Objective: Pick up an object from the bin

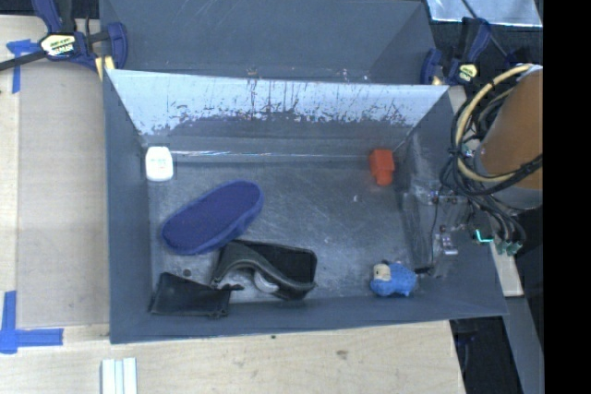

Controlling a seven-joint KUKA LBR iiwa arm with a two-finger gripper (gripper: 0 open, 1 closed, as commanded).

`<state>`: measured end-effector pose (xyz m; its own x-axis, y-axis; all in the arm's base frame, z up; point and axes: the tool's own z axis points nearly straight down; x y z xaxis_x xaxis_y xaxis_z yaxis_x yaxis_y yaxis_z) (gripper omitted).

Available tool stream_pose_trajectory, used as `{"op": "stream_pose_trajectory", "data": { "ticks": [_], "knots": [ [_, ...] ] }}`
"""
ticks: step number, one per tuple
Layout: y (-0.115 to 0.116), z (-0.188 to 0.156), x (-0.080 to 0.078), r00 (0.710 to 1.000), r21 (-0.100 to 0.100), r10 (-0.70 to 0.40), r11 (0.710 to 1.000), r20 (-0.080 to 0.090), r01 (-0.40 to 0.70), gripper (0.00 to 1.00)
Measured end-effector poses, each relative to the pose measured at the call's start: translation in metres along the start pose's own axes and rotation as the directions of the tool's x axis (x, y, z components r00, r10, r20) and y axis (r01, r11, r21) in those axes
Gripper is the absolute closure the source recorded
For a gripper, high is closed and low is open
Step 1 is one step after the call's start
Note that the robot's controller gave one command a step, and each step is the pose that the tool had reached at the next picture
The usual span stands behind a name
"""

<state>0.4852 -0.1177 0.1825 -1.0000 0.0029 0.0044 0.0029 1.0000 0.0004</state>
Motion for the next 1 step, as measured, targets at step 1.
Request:
{"op": "stream_pose_trajectory", "data": {
  "ticks": [1],
  "knots": [
    [-0.0212, 0.0850, -0.0080, 0.945, 0.000, -0.326, 0.945, 0.002, 0.326, 0.00]
  ]
}}
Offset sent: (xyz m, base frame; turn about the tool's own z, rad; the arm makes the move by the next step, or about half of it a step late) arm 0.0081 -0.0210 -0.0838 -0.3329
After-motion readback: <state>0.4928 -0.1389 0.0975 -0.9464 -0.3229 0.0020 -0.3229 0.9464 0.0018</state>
